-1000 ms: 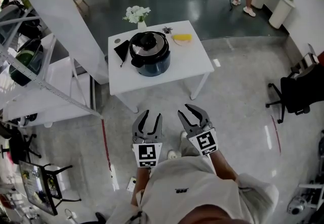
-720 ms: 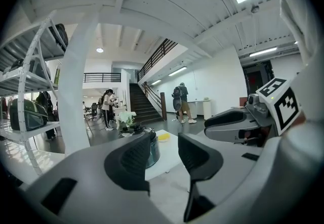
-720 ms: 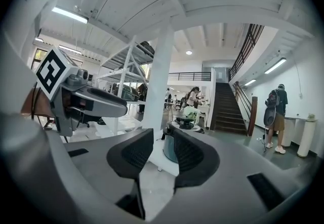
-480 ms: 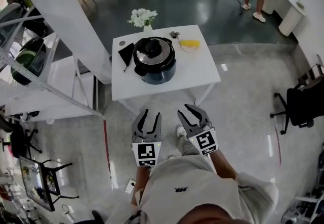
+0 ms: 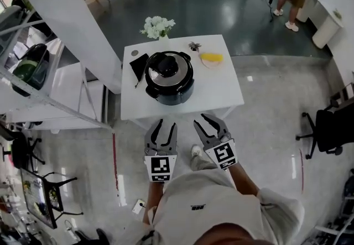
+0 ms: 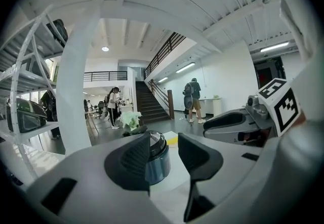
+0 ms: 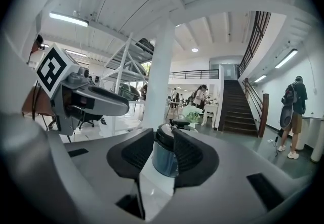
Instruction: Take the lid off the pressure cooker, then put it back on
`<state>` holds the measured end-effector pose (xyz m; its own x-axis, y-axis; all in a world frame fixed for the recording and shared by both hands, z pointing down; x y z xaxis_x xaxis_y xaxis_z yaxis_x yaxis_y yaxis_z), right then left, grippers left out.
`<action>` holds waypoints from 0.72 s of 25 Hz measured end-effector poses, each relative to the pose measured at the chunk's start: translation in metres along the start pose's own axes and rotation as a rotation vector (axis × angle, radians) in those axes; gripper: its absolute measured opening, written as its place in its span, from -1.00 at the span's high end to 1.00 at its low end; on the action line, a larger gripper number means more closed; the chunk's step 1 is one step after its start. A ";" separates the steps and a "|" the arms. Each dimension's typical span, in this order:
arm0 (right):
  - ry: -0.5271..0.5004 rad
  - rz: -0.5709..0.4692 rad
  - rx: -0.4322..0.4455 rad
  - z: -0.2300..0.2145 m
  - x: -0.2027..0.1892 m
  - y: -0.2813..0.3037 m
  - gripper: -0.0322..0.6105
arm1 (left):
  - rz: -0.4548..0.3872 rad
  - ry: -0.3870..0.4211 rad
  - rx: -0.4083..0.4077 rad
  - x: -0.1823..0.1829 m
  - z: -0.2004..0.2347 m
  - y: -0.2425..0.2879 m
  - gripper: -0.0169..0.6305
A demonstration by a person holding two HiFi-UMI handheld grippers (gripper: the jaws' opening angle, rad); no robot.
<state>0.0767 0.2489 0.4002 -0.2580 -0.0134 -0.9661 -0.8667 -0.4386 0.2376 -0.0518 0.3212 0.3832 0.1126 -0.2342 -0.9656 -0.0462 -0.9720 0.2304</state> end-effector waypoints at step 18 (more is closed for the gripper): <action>-0.001 0.004 0.076 -0.106 0.001 0.058 0.53 | 0.026 -0.005 0.083 0.028 0.002 0.104 0.38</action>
<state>0.0718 0.1285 0.4025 -0.2619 -0.0140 -0.9650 -0.8956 -0.3691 0.2484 -0.0553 0.2132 0.3799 0.1056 -0.2586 -0.9602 -0.1312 -0.9608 0.2444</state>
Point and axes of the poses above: the fingertips, and each gripper's own axes: y forward along the fingers, z to its left, x out of its top, the point moved 5 cm from there along -y, backward along the fingers, and after that the axes turned 1 degree about x, right-handed, at the moved point
